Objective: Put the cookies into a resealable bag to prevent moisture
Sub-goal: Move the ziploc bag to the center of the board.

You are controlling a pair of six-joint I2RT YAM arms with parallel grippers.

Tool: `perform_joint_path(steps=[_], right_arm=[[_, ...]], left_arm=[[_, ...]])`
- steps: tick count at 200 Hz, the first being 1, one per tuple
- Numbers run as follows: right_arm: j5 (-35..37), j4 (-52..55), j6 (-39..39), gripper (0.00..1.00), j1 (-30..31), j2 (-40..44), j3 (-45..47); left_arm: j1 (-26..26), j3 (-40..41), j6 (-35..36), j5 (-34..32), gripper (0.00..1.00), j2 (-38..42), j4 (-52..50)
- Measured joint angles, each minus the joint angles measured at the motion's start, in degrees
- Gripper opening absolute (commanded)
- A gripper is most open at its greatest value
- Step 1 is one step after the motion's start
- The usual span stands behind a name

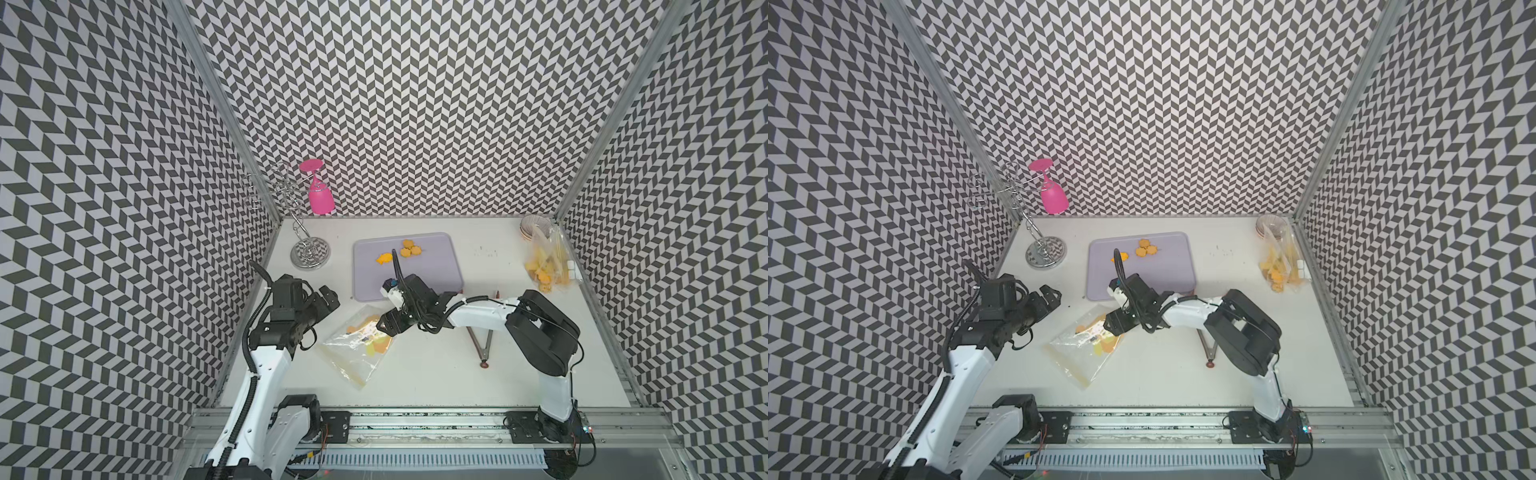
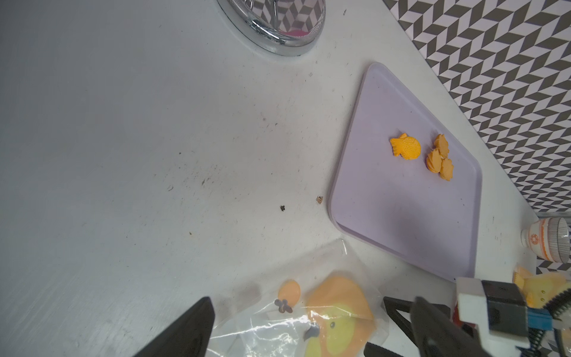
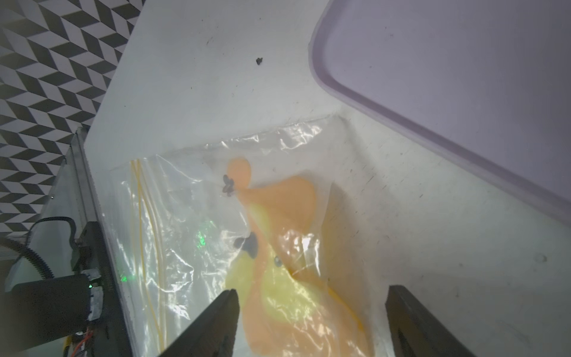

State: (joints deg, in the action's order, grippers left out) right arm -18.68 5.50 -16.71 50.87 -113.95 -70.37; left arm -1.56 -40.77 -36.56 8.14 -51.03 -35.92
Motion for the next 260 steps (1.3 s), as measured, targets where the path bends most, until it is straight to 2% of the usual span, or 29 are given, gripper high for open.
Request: perform_joint_path(steps=[27, 51, 84, 124, 158, 178, 194, 222, 240, 260], right_arm=[[-0.59, -0.17, 0.11, 0.53, 0.0, -1.64, -0.22], [-0.79, -1.03, -0.61, 0.34, 0.0, -1.64, 0.2], [-0.35, -2.01, -2.08, 0.0, 0.0, -0.55, 3.39], [0.7, -3.48, -6.86, 0.0, -1.01, 9.86, 14.56], [-0.76, -5.44, -10.6, 0.0, -6.6, 23.41, 26.6], [-1.92, -5.27, -11.47, 0.0, -11.54, 29.68, 32.37], [-3.04, -4.68, -12.0, 0.0, -15.32, 33.7, 36.3], [-6.19, -4.07, -13.2, 0.0, -21.92, 38.93, 42.4], [-7.87, -3.98, -13.55, 0.0, -24.02, 39.8, 44.41], [-9.64, -4.02, -13.84, 0.0, -25.4, 39.8, 45.66]], left_arm=[[0.0, -0.76, 0.74, 2.14, 0.99, -2.23, 0.2], [0.0, -0.76, 1.44, 4.98, 0.99, -2.21, 1.01], [0.02, -0.87, 3.54, 8.55, 0.99, -1.51, 2.29], [1.46, -0.9, 4.94, 11.98, 0.99, -2.49, 3.58], [9.81, -0.85, 3.98, 11.85, 0.99, -3.41, 6.62], [13.55, 0.48, 2.6, 11.96, 0.93, -3.61, 9.38], [14.93, 3.08, 1.22, 12.46, 0.86, -3.34, 12.13], [17.4, 9.75, -1.75, 14.29, 0.64, -2.38, 17.7], [19.45, 13.14, -2.58, 14.99, 0.52, -2.4, 20.7], [21.46, 15.63, -3.32, 15.63, 0.43, -3.13, 23.96]])
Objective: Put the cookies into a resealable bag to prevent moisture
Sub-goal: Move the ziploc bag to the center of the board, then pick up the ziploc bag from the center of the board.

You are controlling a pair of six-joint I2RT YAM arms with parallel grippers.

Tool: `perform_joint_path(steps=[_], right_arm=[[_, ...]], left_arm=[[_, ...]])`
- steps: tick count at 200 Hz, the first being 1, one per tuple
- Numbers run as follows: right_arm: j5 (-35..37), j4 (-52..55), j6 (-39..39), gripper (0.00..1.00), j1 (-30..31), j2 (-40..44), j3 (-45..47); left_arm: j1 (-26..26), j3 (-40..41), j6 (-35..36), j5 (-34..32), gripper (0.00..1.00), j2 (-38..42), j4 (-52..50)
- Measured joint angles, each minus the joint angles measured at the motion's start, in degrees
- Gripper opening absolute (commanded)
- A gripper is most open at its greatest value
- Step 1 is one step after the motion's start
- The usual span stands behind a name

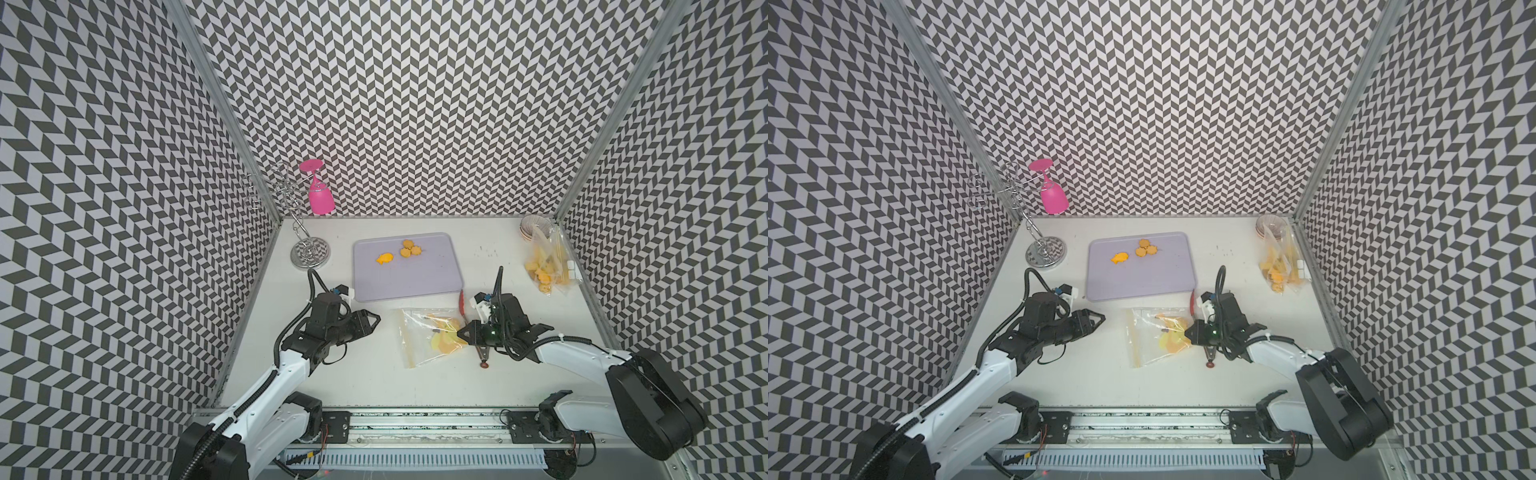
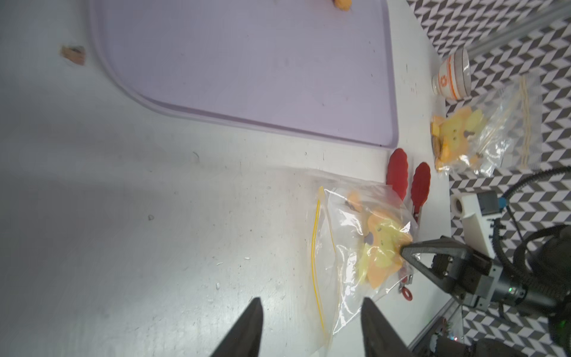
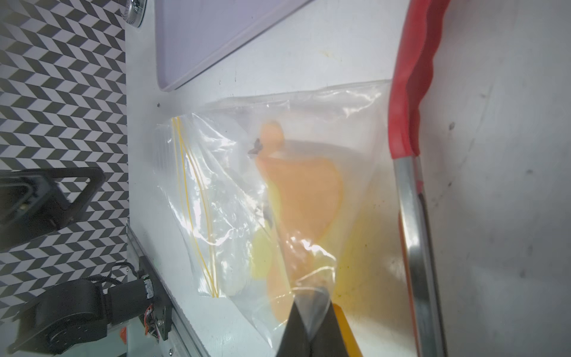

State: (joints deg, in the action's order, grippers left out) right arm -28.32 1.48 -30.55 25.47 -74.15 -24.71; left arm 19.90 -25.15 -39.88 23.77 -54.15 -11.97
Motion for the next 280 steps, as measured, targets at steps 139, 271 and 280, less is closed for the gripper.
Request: perform_joint_path(steps=[139, 271, 280], right_arm=[[-4.46, -3.32, -5.57, 0.0, -2.01, 0.72, 3.19], [-5.14, -6.05, -8.09, 0.0, -2.1, 1.44, 5.77], [-5.35, -6.71, -8.9, 0.0, -2.12, 1.84, 6.45]], left_arm=[[14.53, 8.74, -5.9, -2.95, 0.37, -11.63, 20.09], [17.68, 9.51, -8.24, -4.66, 0.28, -19.56, 27.63], [18.03, 9.92, -8.72, -4.9, 0.28, -19.85, 28.13]])
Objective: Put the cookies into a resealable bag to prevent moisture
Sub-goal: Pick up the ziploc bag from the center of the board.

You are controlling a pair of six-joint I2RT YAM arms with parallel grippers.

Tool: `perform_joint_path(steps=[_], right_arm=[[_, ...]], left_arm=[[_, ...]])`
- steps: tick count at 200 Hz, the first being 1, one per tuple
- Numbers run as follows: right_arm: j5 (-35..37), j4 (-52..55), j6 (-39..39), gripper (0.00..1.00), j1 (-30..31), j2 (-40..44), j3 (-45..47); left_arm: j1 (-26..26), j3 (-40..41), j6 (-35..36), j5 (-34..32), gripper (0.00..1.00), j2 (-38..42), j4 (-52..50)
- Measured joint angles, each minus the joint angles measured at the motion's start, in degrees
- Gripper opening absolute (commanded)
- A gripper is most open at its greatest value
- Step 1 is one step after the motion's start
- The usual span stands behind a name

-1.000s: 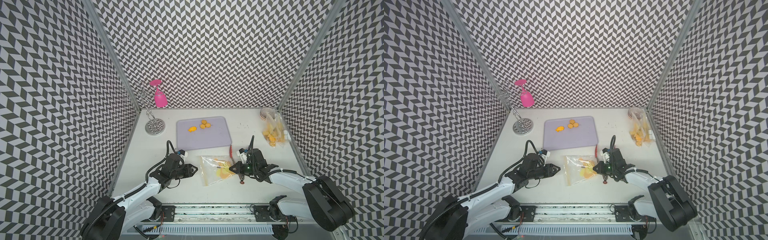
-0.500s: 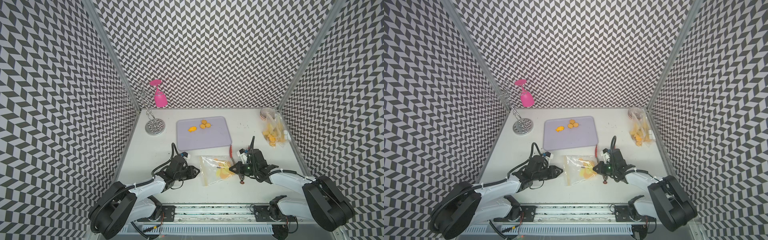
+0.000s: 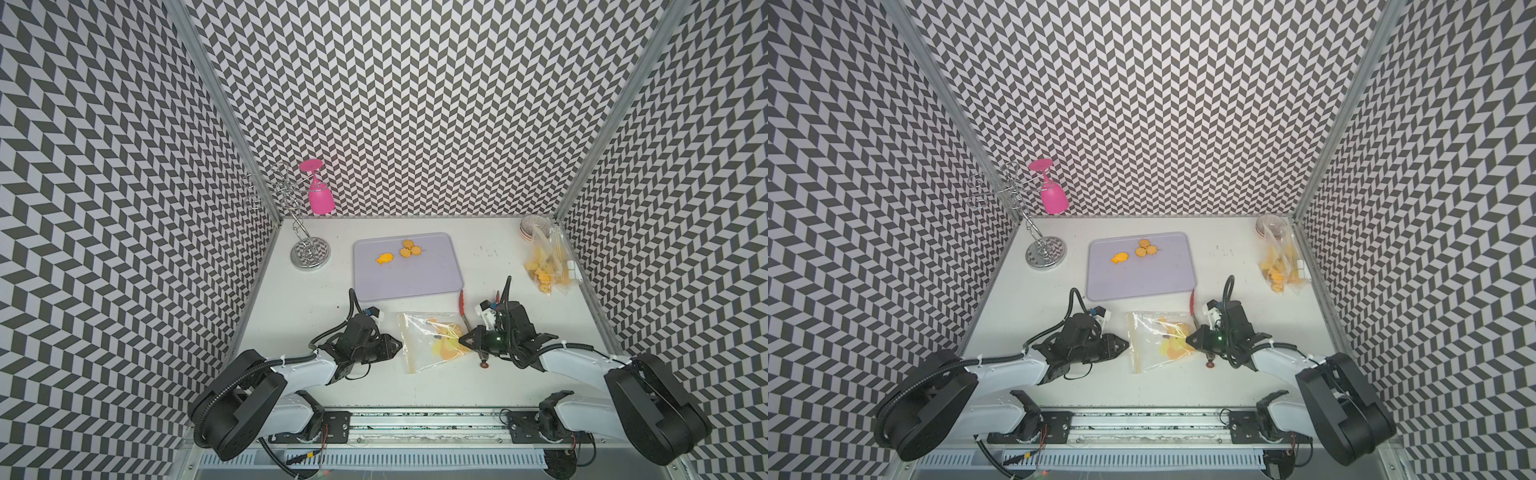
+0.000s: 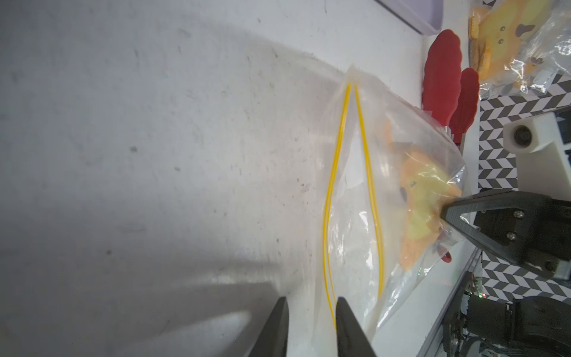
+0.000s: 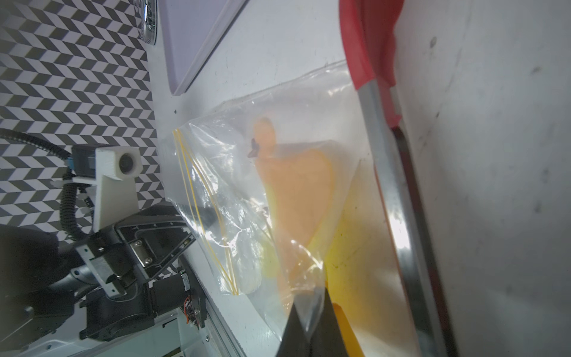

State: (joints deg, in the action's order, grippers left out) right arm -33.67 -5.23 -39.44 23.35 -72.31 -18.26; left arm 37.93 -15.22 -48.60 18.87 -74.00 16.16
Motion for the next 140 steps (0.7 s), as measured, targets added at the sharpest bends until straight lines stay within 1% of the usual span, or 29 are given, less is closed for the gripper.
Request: perform_joint_path(steps=[28, 45, 76, 140], right_arm=[[-0.87, -3.26, -4.15, 0.0, -0.02, 2.25, 3.32], [-0.98, -6.14, -7.93, 0.0, -0.02, 4.81, 6.62], [-1.05, -9.38, -14.93, 0.0, -0.02, 9.44, 11.67], [-0.87, -13.86, -23.76, 0.0, 0.02, 13.57, 14.6]], left_arm=[[0.79, 1.01, -1.57, -0.22, 0.3, -0.63, 2.71], [1.49, 1.57, -2.67, -0.39, 0.32, -1.03, 4.7], [2.64, 3.26, -5.01, -0.52, 0.33, -1.84, 9.14], [7.08, 3.69, -9.33, -0.61, 0.31, -7.06, 17.77]])
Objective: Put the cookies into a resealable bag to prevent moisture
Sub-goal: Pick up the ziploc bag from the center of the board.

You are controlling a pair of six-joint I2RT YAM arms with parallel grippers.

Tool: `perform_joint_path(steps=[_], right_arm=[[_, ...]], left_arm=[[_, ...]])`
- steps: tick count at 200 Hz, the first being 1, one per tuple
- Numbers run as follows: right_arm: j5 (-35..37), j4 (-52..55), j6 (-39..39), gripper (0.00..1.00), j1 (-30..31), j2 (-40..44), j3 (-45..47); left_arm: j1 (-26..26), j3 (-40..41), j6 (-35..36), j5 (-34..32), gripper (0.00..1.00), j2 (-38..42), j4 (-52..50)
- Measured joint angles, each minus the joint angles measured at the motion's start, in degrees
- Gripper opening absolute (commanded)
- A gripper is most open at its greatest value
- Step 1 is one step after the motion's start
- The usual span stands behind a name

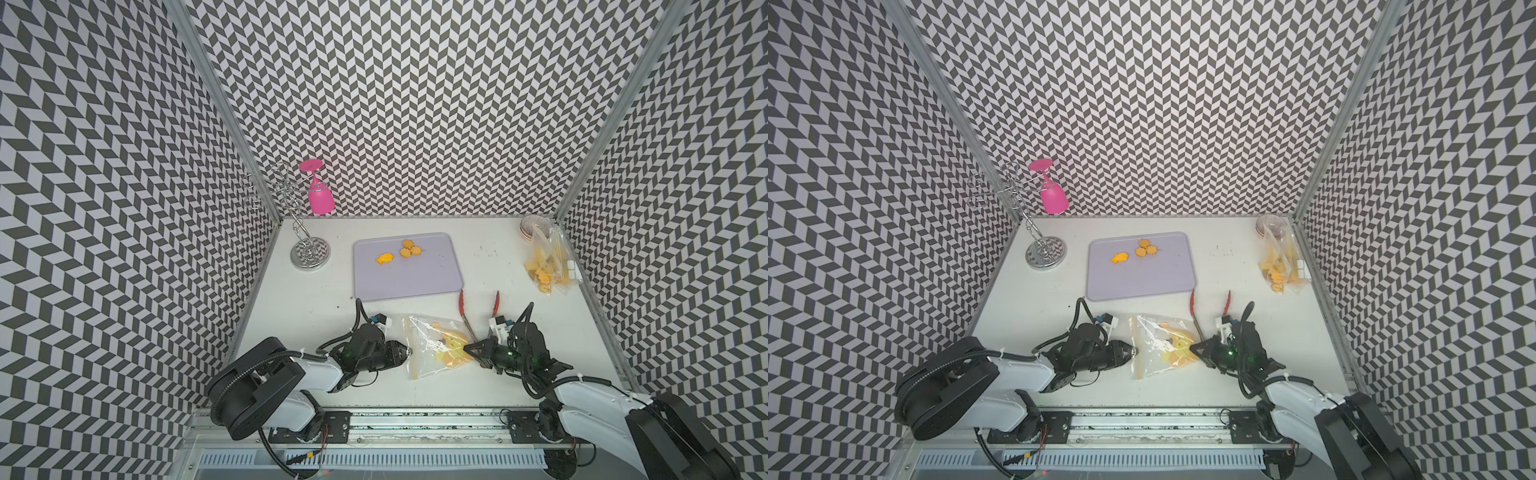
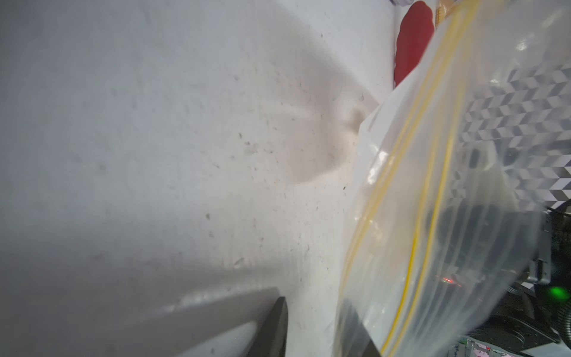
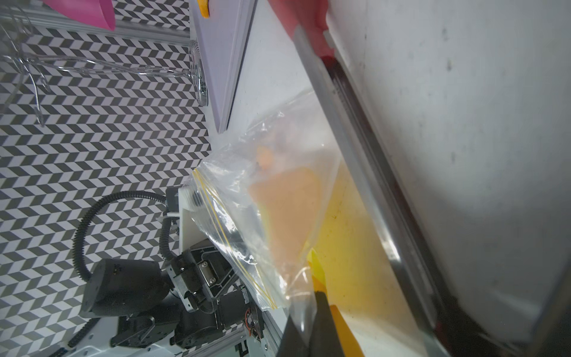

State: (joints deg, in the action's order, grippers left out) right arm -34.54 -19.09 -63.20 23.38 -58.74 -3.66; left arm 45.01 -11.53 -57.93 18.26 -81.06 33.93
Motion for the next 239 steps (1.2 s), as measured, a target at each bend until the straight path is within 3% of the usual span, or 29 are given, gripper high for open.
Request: perform_joint_path(steps=[44, 142, 207, 239], right_arm=[[1.09, -0.7, -3.5, 0.0, 0.15, 2.21, 0.74], [2.84, -0.74, -7.61, 0.0, 0.26, 3.72, 1.42], [2.78, -0.66, -7.93, 0.0, 0.87, 3.69, 1.36], [2.91, -0.68, -9.2, 0.0, 0.94, 4.98, 1.36]], left_arm=[[2.32, 0.33, -2.45, -0.42, 0.28, -1.57, 2.78], [3.02, 1.57, -4.72, -2.36, 0.07, 1.01, 3.15], [2.99, 0.92, -4.66, -4.5, 0.18, 2.91, 1.51], [2.99, 0.63, -4.72, -5.01, 0.16, 2.47, 1.62]])
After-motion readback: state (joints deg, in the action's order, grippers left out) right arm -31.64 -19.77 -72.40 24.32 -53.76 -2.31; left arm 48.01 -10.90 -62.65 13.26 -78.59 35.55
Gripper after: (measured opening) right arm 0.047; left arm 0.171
